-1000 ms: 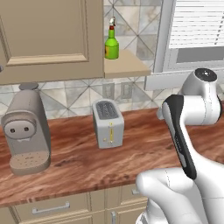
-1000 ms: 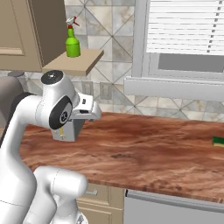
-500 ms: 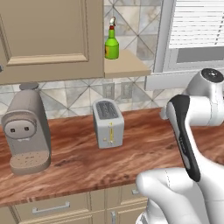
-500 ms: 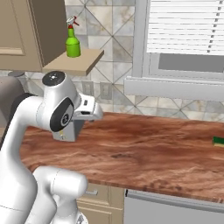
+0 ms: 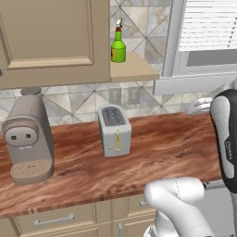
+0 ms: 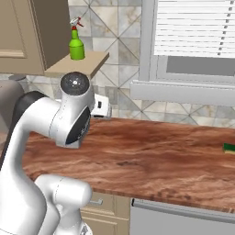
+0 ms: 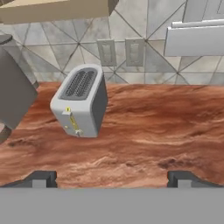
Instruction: Locate and retrieve the sponge and spray from the cabinet. Place them next to the sink.
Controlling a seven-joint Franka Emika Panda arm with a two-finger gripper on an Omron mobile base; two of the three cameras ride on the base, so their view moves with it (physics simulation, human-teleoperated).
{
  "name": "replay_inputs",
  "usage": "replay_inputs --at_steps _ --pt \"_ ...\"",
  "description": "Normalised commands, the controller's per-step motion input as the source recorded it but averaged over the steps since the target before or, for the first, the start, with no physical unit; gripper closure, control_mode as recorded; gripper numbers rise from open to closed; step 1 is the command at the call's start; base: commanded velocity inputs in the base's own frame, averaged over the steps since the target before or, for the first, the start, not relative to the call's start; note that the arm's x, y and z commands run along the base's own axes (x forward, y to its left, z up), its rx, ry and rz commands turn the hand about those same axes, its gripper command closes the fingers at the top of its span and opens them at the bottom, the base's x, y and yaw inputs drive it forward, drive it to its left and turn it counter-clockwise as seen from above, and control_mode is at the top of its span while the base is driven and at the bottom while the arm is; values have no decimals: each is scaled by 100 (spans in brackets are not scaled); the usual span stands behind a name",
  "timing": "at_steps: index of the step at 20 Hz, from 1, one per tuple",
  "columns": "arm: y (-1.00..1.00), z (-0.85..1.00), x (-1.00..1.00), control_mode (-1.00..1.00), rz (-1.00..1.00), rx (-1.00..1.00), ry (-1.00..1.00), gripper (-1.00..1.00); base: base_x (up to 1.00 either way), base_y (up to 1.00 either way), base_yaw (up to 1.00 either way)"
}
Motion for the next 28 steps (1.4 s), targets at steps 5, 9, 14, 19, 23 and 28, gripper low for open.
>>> replay_inputs --at_steps 5,9,14,19,23,28 --pt "0 73 -1 -100 22 7 -2 -100 0 0 0" --pt "11 65 -1 -100 16 -5 -8 -100 0 0 0" --pt "22 49 1 -100 10 -7 -15 -100 0 0 0" --pt "43 18 20 -100 11 0 -17 -100 0 0 0" --pt "38 22 24 -100 12 0 -16 -100 0 0 0" --pt "36 36 34 -100 11 -7 -8 -100 0 0 0"
